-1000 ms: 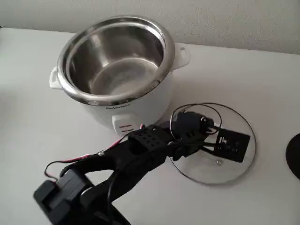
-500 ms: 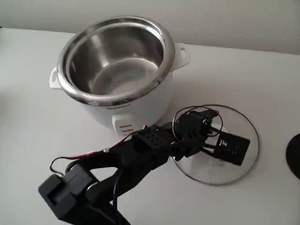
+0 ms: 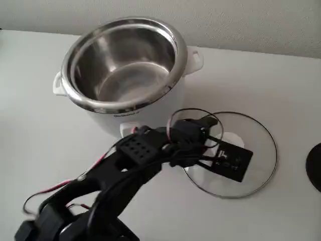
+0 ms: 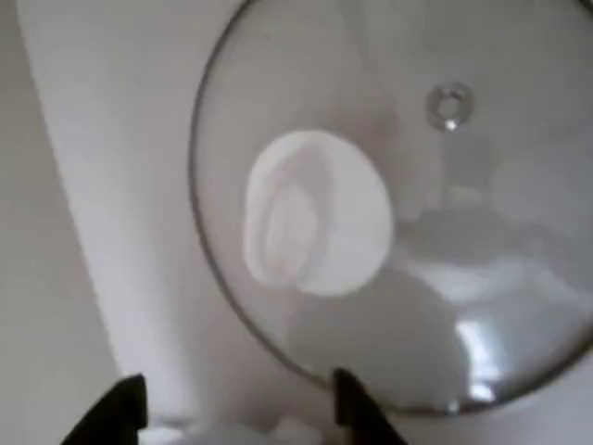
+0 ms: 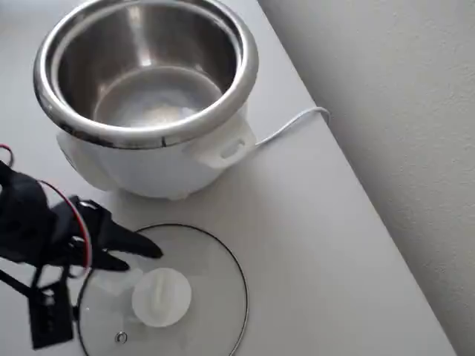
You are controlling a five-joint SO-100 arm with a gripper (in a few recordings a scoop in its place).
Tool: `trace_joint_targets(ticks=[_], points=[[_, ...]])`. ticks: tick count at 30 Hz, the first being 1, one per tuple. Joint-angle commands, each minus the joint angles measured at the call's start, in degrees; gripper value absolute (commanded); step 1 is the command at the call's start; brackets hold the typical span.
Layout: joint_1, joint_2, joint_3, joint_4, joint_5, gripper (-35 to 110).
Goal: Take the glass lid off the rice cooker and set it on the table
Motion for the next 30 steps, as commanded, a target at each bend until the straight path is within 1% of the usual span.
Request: trace_joint_targets(ticks=[1,8,14,19,30], points=[[-1.1,10.5,-2.1,6.6,0.3,26],[-3.7,19.3,-1.3,14.9,0.4,25],[-8.1,26.5,1.1,20.7,0.2,23],[-11.7,34.8,6.4,22.7,0.2,19],[-16.7,49.5,20.0,23.1,-1.5,7]])
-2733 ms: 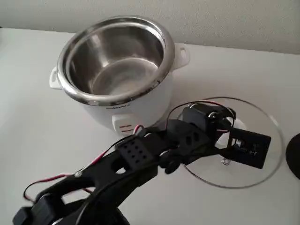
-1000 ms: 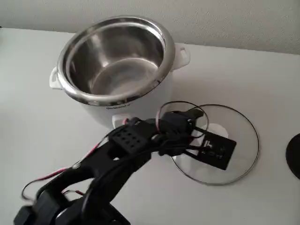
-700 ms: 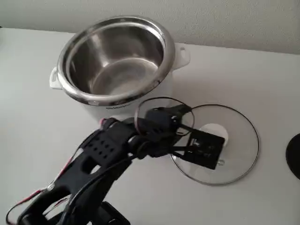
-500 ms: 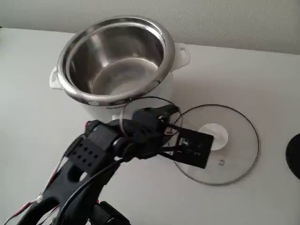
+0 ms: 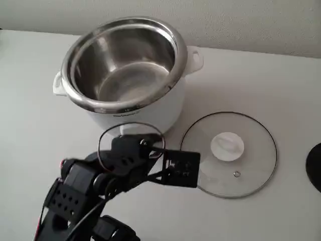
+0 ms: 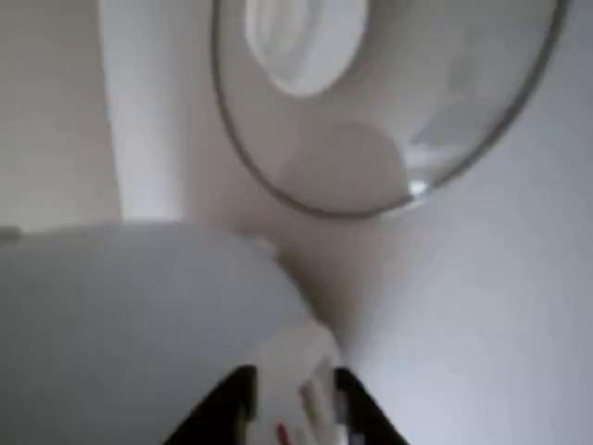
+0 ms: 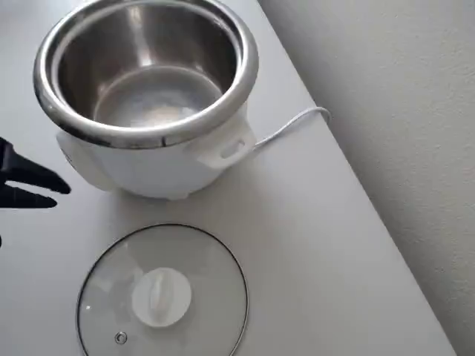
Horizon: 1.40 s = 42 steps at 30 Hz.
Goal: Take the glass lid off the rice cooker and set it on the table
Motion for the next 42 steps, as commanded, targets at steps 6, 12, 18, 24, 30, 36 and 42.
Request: trace_joint_targets(ticks=[6,12,18,24,30,36,42], points=[[-4.7,12.2,11.2,1.0,-1.2,3],[-7.1,23.8,20.0,4.3,-1.3,0],[-5.5,28.0,25.3,7.2,1.0,0],[-2.2,28.0,28.8,5.6,1.7,0],[-0.9,28.0,28.8,5.6,3.2,0],[-1.3,28.0,28.8,5.6,2.8,0],[-1.3,28.0,28.8,5.6,2.8,0]])
